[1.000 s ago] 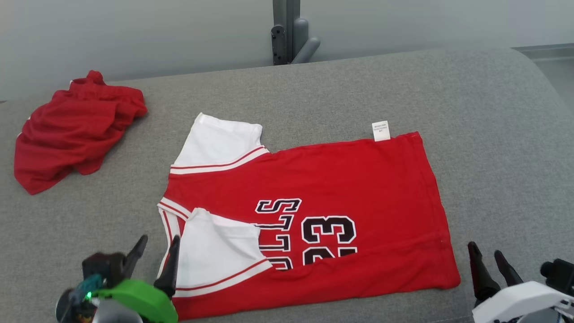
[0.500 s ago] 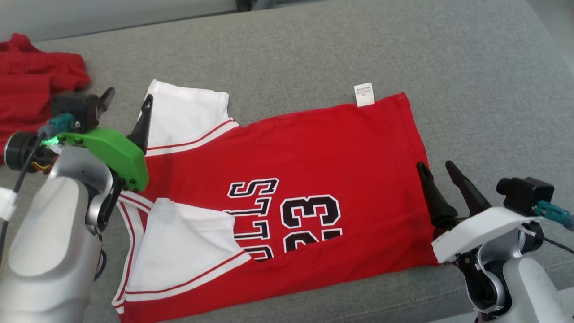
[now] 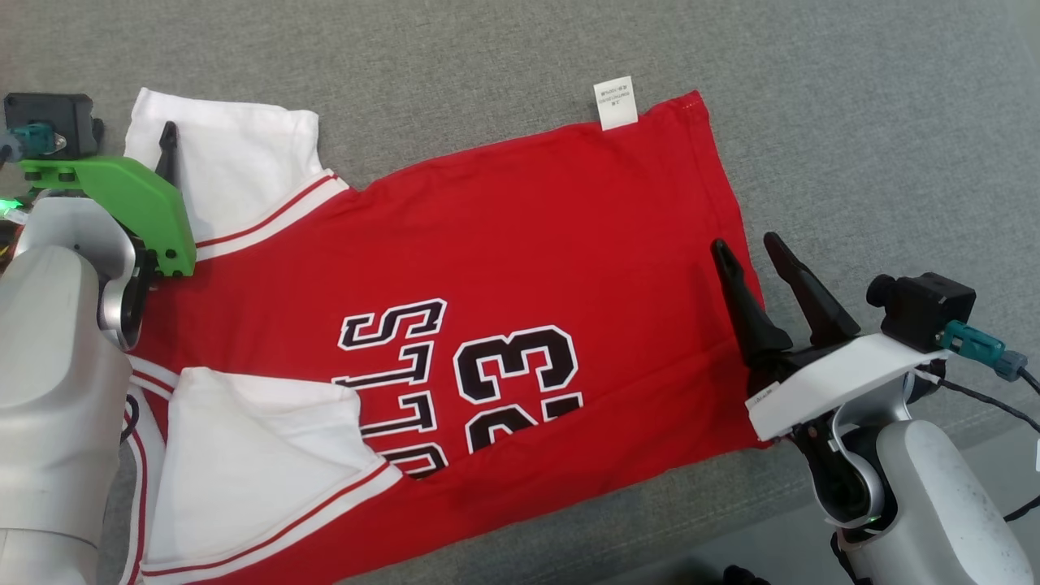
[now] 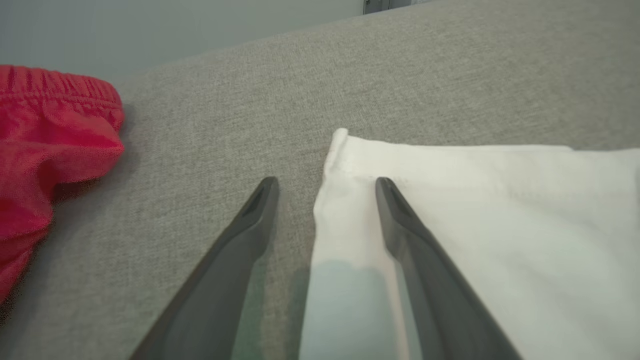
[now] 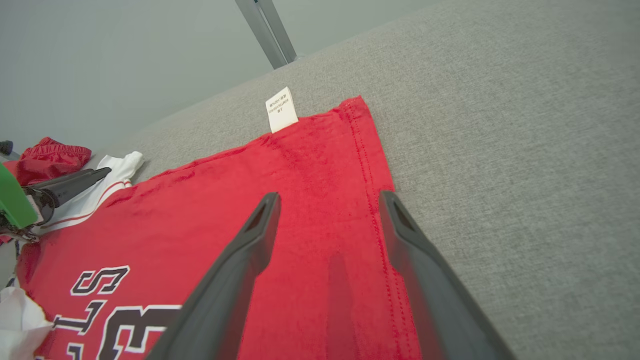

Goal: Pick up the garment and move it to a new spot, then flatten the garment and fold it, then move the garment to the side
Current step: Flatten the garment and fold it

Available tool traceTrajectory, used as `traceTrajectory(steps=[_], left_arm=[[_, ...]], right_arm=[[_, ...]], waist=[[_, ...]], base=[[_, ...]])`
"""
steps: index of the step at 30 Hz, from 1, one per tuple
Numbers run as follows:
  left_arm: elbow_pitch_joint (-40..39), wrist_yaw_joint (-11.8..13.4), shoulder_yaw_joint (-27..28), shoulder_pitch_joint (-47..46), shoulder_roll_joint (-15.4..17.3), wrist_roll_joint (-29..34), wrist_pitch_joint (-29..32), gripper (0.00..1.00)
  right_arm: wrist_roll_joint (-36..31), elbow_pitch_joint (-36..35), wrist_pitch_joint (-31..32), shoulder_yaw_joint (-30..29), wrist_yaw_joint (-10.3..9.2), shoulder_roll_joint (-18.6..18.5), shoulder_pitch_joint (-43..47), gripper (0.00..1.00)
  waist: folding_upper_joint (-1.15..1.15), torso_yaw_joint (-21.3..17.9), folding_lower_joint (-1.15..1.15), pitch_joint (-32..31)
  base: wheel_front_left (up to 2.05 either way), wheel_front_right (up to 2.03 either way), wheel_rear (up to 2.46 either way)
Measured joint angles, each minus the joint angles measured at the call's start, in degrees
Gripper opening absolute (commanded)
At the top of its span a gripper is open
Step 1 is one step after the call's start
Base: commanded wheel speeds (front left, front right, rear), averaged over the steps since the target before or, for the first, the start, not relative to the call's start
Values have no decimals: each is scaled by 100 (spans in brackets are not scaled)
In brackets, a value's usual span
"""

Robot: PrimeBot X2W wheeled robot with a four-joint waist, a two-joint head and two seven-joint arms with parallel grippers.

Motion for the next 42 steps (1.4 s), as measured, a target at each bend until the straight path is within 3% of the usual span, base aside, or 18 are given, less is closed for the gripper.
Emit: traceTrajectory(steps=[6,8,9,10,11,17,24,32,42], left_arm=[[419,123,-19,-328,-7,74,-136,97],[531,121,-79,-394,-30,108,-134,44],[567,83,-108,-417,-56,109,-137,33],[603,54,-127,-432,-89,108,-148,7],[642,14,-160,-438,-125,107,-182,0],[777,-127,-344,-436,-338,108,-469,0],[657,-266,-502,-437,-599,107,-1049,0],[82,-316,-566,-246,-726,37,-1653,0],[-911,-265,-664,334,-805,-78,-1789,0]], right_arm=[[66,43,-85,64,0,-107,-143,100],[98,47,-120,53,0,-132,-207,100],[118,46,-119,53,0,-143,-235,100],[114,45,-114,59,0,-169,-274,100],[93,46,-81,45,0,-215,-324,100],[-202,389,316,-122,0,-561,-904,100],[-450,1381,747,-80,0,-916,-1764,100],[-494,2636,864,245,1,-1137,-2544,100],[-281,3775,991,559,1,-1288,-3017,100]], waist=[[0,-164,0,192],[0,-162,0,207],[0,-150,0,203],[0,-135,0,194],[0,-114,0,178],[0,84,0,69],[0,443,0,-20],[0,930,0,-79],[0,1390,-1,-167]], base=[[0,0,0],[0,0,0],[0,0,0],[0,0,0],[0,0,0],[0,0,0],[0,0,0],[0,0,0],[0,0,0]])
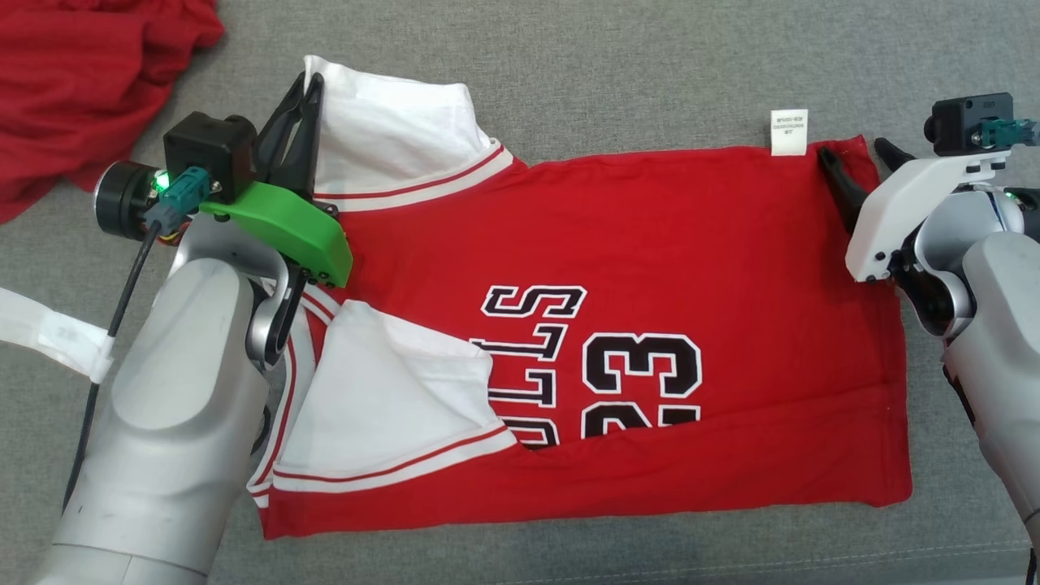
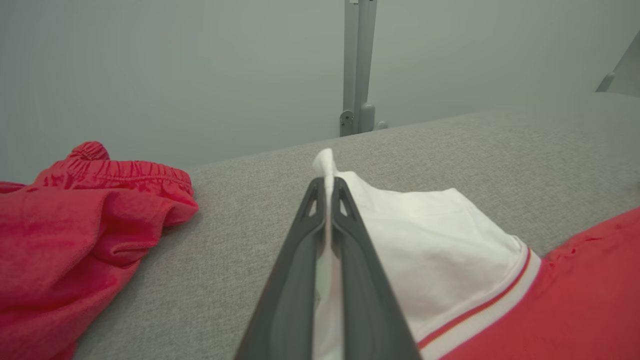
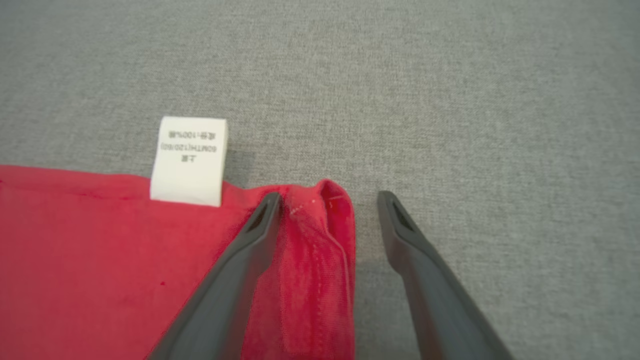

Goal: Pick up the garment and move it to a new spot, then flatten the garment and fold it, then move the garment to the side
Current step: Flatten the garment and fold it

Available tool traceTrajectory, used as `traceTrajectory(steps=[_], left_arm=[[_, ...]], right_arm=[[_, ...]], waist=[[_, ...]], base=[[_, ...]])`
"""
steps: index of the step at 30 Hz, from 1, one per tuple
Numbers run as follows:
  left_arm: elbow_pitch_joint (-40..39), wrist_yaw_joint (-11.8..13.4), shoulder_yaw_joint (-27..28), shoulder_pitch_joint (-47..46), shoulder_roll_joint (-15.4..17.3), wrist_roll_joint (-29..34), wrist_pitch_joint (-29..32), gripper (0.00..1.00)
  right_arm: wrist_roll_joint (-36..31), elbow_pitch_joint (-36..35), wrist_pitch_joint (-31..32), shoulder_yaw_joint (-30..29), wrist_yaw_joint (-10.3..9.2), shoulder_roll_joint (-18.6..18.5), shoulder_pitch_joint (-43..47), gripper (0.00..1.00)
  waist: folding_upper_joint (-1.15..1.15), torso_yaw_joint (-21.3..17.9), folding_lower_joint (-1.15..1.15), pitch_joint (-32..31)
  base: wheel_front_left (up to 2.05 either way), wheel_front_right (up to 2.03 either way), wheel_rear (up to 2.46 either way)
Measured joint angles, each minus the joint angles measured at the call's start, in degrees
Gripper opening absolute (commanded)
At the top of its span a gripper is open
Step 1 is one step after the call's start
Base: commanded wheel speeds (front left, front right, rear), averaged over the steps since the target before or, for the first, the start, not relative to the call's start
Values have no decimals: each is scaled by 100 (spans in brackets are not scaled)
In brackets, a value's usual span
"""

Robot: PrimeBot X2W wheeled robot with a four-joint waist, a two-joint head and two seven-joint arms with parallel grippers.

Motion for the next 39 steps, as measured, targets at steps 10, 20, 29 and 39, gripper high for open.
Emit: traceTrajectory(steps=[10,20,29,39], left_arm=[[-719,56,-116,326,23,-49,198,0],[-1477,96,-235,1284,163,-189,174,0],[-2292,456,-177,2766,286,-516,242,0],[-2327,780,-136,3895,40,-903,119,0]], right_arm=[[141,380,-392,311,0,-81,-110,0],[638,135,-1215,393,0,-248,575,0],[949,-788,-1571,298,0,-356,1990,0],[831,-1389,-1451,-292,0,-111,3087,0]], waist=[[0,163,0,-170],[0,257,0,-587],[0,334,0,-1217],[0,269,0,-1767]], base=[[0,0,0],[0,0,0],[0,0,0],[0,0,0]])
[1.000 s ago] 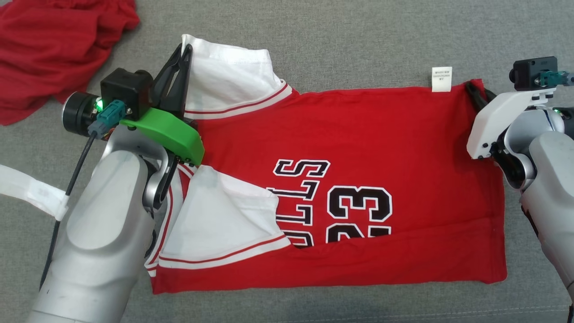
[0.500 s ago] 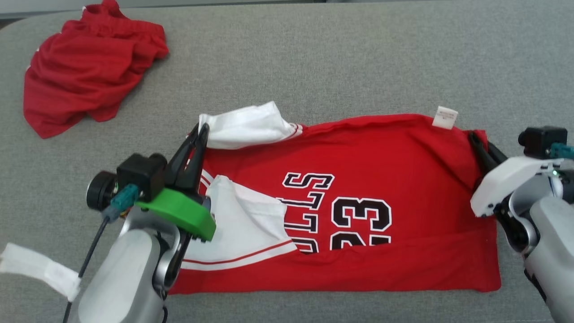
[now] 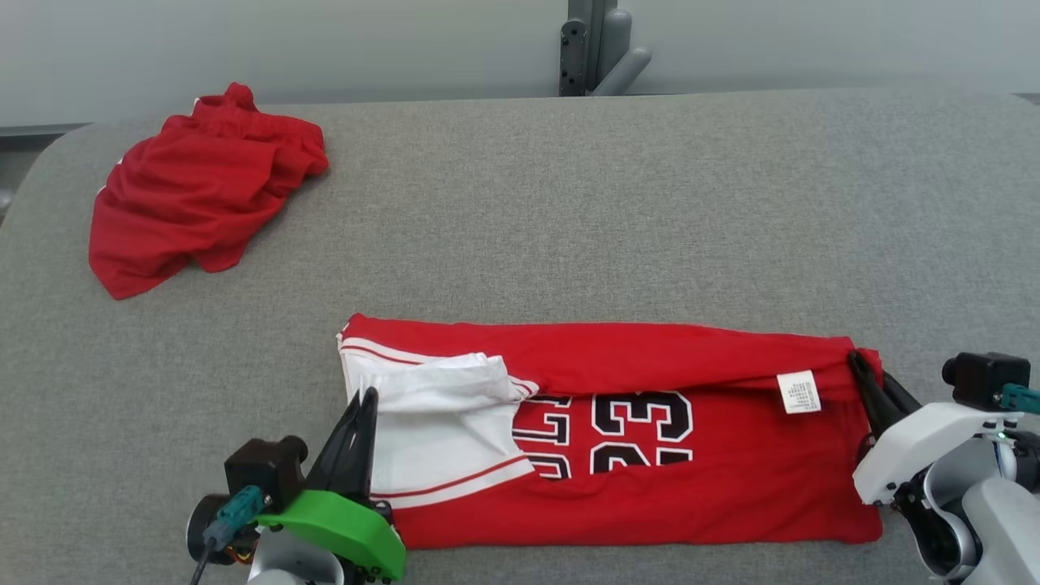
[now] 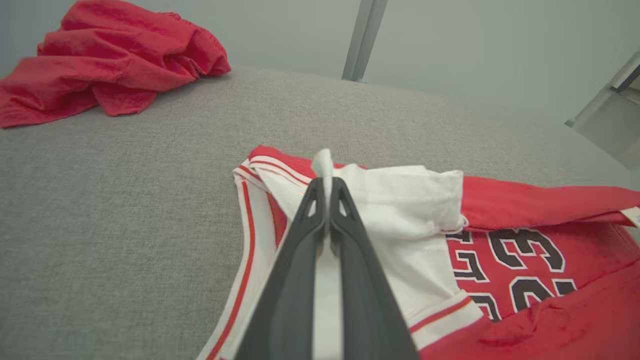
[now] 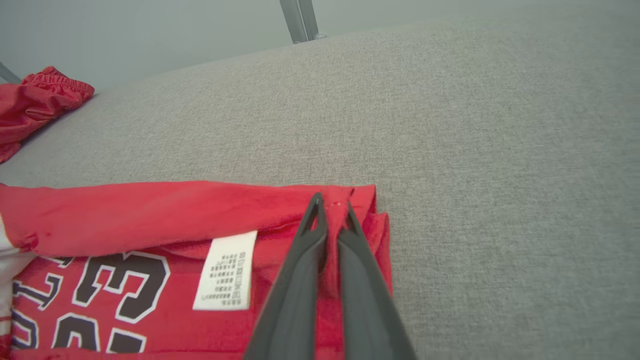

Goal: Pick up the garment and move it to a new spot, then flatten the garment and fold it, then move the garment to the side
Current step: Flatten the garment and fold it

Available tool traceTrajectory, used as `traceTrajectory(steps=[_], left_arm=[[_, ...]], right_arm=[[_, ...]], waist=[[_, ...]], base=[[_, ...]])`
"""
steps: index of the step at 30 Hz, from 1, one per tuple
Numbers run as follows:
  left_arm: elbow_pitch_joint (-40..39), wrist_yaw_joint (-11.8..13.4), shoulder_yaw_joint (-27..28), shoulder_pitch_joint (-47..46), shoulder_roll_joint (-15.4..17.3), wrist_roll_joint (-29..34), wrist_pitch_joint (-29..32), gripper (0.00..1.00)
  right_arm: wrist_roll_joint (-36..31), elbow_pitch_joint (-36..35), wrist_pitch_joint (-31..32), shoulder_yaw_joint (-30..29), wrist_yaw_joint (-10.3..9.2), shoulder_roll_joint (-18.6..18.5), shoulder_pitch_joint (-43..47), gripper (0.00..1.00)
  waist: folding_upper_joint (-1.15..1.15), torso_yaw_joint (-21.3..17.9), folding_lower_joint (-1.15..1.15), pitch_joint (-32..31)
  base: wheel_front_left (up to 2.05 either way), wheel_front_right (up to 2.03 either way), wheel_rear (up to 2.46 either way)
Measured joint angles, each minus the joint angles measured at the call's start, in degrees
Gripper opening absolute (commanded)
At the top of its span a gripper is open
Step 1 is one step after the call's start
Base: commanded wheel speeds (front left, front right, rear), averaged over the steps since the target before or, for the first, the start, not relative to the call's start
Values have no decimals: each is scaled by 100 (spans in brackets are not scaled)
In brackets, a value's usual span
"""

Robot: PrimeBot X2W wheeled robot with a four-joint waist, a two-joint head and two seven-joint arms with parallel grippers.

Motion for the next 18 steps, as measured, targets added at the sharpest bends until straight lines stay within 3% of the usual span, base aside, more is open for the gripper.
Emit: traceTrajectory(steps=[10,11,13,14,15,17,18], left_arm=[[245,100,140,303,-29,-202,-174,0],[263,102,138,355,-23,-215,-171,0],[322,102,129,439,-7,-250,-141,0],[349,101,120,477,5,-250,-141,0],[368,102,125,509,11,-252,-153,35],[391,103,135,555,19,-276,-177,100],[402,118,148,588,20,-302,-182,100]], right_arm=[[-390,-377,79,-427,0,344,616,0],[-427,-398,91,-455,0,383,688,5],[-452,-430,90,-542,0,485,788,43],[-490,-447,90,-566,0,522,822,89],[-521,-459,90,-608,0,561,856,100],[-545,-492,49,-717,0,665,941,100],[-553,-512,20,-792,0,719,1003,100]], waist=[[0,-83,0,-100],[0,-90,0,-105],[0,-107,0,-118],[0,-116,0,-125],[0,-125,0,-132],[0,-142,0,-152],[0,-148,0,-166]], base=[[0,0,0],[0,0,0],[0,0,0],[0,0,0],[0,0,0],[0,0,0],[0,0,0]])
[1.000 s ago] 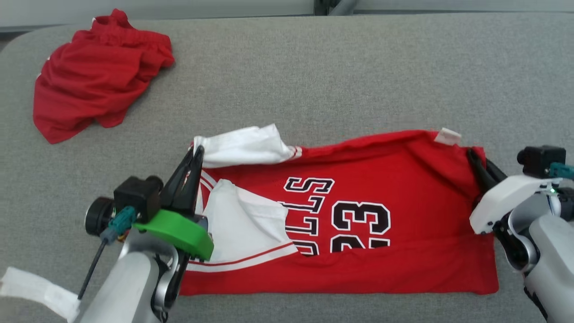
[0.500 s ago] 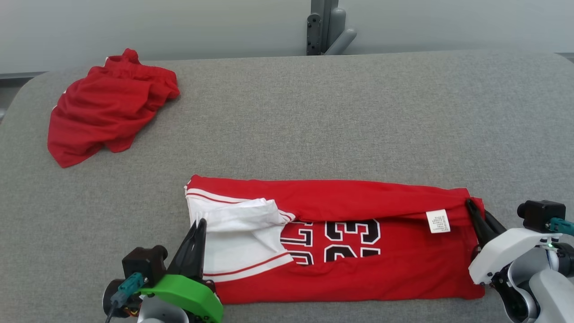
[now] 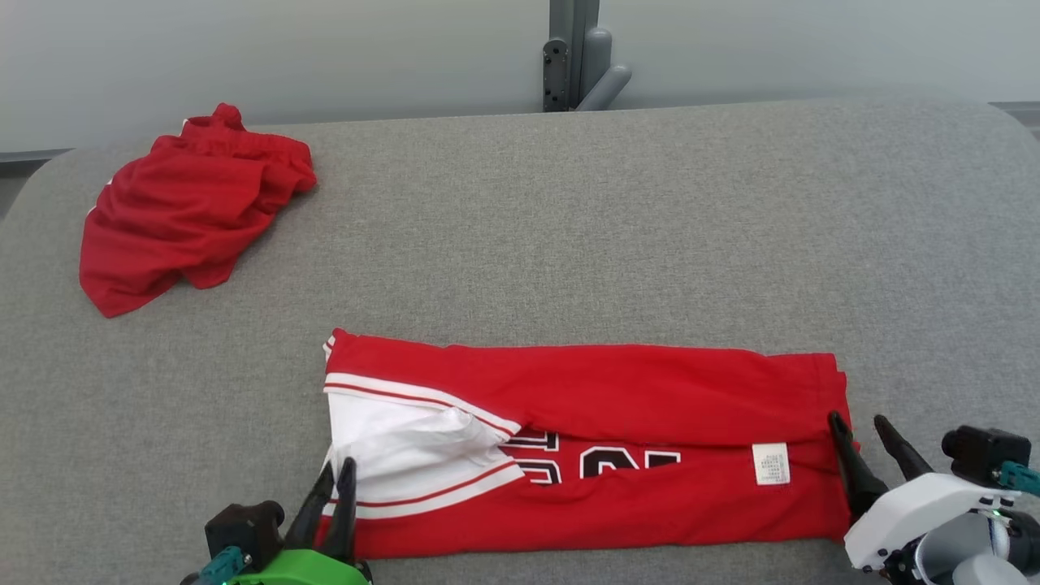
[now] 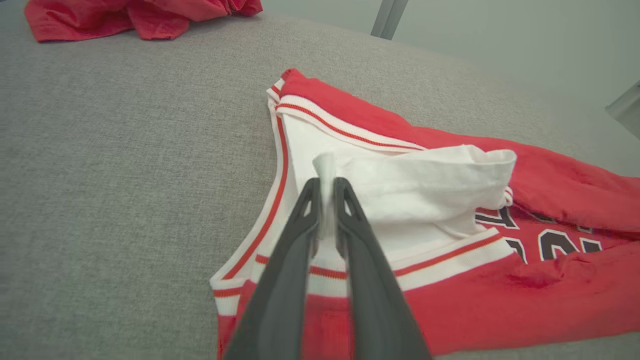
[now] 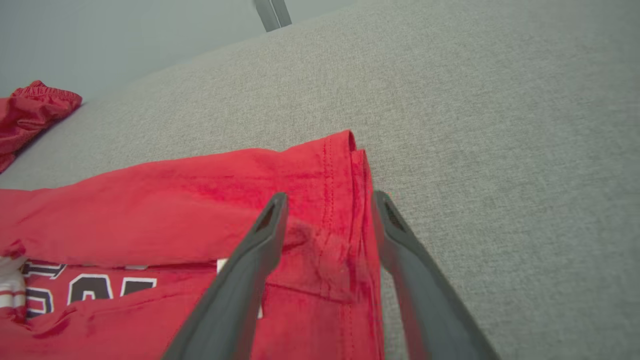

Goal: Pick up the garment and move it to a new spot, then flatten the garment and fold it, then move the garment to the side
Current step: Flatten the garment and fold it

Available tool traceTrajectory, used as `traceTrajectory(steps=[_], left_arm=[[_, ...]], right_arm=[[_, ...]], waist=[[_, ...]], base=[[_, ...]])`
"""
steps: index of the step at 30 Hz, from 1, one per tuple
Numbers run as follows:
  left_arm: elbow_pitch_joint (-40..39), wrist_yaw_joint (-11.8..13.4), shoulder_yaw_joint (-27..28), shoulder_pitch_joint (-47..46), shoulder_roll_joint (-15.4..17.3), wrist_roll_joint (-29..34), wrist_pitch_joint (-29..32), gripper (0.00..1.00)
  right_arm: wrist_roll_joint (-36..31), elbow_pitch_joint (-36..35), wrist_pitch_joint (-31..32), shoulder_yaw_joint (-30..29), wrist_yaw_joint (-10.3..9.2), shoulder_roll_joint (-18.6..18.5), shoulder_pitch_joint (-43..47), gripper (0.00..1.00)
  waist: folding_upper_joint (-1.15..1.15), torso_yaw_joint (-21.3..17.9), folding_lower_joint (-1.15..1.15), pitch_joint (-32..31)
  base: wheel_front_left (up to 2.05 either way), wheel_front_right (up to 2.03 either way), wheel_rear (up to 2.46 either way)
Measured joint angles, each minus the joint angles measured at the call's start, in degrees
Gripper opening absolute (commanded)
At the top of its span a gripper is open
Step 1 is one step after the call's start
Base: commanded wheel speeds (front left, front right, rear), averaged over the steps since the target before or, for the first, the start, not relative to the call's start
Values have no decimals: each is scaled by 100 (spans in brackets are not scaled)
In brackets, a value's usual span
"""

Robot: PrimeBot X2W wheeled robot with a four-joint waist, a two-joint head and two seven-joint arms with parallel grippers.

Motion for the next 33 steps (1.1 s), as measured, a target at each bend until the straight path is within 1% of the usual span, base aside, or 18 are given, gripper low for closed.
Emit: traceTrajectory(steps=[4,6,11,15,21,26,33], left_arm=[[-52,12,51,183,83,-47,-36,100],[-301,108,157,399,136,-82,-97,100],[-784,289,331,614,257,-79,-203,100],[-951,314,266,598,236,10,-227,100],[-926,301,68,272,80,119,-227,100],[-782,302,24,110,-33,166,-287,100],[-627,302,25,85,-82,166,-328,100]], right_arm=[[-56,-94,-154,-333,-1,212,259,100],[-133,-212,-235,-568,-1,378,443,100],[-261,-371,-238,-936,-1,548,666,100],[-356,-458,-130,-1117,-1,641,731,100],[-611,-474,34,-1228,-1,721,695,100],[-976,-38,233,-1283,-1,743,361,100],[-1240,1131,359,-1385,-1,848,-235,100]], waist=[[0,-23,0,-58],[0,-49,0,-114],[0,-53,0,-215],[0,-15,0,-312],[0,80,0,-477],[0,156,0,-559],[0,303,0,-560]], base=[[0,0,0],[0,0,0],[0,0,0],[0,0,0],[0,0,0],[0,0,0],[0,0,0]])
